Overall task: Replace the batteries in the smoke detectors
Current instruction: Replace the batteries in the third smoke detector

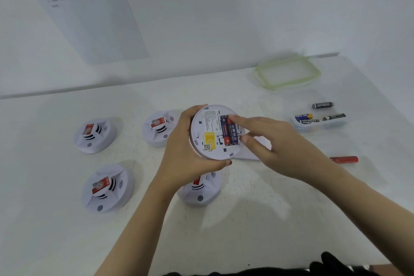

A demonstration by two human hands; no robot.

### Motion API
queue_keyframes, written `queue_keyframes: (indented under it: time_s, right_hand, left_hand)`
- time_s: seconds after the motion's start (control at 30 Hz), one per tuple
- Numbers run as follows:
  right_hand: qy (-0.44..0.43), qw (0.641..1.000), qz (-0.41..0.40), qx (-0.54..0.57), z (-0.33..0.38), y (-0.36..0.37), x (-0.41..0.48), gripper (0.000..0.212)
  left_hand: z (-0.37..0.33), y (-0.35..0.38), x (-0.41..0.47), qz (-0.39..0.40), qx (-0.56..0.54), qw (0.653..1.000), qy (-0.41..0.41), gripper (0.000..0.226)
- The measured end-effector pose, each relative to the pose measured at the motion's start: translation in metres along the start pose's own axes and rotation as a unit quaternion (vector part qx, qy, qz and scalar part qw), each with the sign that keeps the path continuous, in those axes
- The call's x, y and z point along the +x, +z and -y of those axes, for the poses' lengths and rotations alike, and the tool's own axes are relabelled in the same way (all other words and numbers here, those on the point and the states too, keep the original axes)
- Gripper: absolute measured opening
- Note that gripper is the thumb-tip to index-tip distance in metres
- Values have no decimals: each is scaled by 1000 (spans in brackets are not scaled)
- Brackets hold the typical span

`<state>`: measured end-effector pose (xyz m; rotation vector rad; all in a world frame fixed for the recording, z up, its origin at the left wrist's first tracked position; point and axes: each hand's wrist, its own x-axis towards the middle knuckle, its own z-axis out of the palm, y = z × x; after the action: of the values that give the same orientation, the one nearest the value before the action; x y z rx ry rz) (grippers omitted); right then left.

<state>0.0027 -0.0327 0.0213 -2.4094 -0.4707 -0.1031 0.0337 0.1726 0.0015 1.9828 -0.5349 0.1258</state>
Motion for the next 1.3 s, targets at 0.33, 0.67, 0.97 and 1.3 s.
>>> queue_keyframes:
  time_s: [0.33,0.67,0.97,1.3]
  right_hand:
    - [56,996,-12,63,-19,-31,-10,22]
    - [37,997,-61,43,-34,-50,-26,23]
    - [24,997,-53,55,-52,-65,-38,22]
    - [32,997,-48,53,-65,-72,-45,22]
  left_hand:
    - [-17,42,11,31,-11,999,28,94]
    - [-32,71,18,9,-14,999,39,96]
    - [-40,94,21,28,-8,998,57,98]
    - [-42,112,21,25,-10,998,58,99]
